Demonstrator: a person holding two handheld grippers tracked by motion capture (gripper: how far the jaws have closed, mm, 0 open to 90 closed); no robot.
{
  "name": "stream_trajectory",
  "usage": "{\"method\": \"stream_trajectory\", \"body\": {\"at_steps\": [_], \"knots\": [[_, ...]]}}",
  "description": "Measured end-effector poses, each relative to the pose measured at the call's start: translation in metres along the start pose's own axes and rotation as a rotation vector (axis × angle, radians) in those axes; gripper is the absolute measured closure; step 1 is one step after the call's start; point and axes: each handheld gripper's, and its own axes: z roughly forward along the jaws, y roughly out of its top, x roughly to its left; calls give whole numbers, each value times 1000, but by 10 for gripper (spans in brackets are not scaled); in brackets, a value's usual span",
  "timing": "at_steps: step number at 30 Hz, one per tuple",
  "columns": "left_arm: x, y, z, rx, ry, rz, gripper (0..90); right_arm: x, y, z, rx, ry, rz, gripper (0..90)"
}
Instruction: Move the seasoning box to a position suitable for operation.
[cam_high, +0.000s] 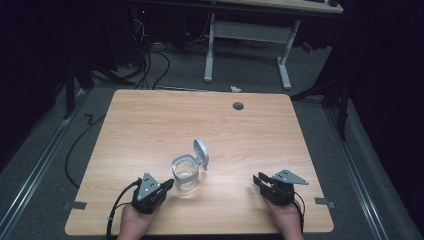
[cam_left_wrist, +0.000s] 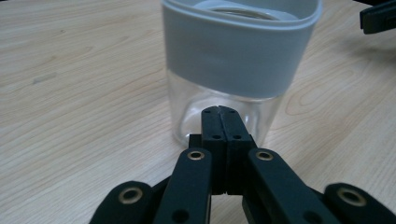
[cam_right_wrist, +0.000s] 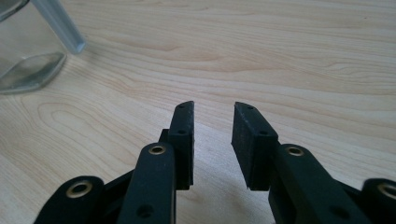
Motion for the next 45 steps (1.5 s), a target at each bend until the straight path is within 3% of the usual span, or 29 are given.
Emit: {"method": "stream_trajectory", "body": {"at_steps": [7, 12, 15, 17, 20, 23, 24, 25, 26, 27, 29, 34, 45], "knots": [[-8, 1, 2, 5, -28, -7, 900, 3, -2, -6, -10, -11, -24, 706], [-18, -3, 8, 23, -53, 0, 900, 6, -4, -2, 18, -31, -45, 718], [-27, -7, 16, 27, -81, -18, 900, 6, -4, -1, 26, -40, -37, 723], [-35, -12, 21, 41, -100, 5, 900, 6, -3, 0, 29, -33, -35, 723], [-36, -13, 19, 34, -103, 6, 900, 8, -2, 1, 36, -26, -34, 722], [-22, -9, 12, 15, -55, 4, 900, 9, -1, 0, 32, -24, -39, 722], [-14, -5, 11, 4, -27, 5, 900, 10, 0, 0, 33, -27, -34, 720], [0, 4, 12, -36, 25, -23, 900, 9, 1, 0, 30, -26, -24, 711], [0, 4, 12, -36, 25, -23, 900, 9, 1, 0, 30, -26, -24, 711], [11, 10, 19, -64, 65, -32, 900, 9, 1, 0, 24, -34, -18, 713], [14, 11, 24, -62, 79, -36, 900, 10, 2, 3, 38, -48, -12, 723], [12, 7, 40, -40, 77, -25, 900, 11, 2, 5, 51, -57, -20, 785], [0, 3, 36, -26, 36, -9, 900, 15, 1, 5, 47, -40, -39, 769]]}}
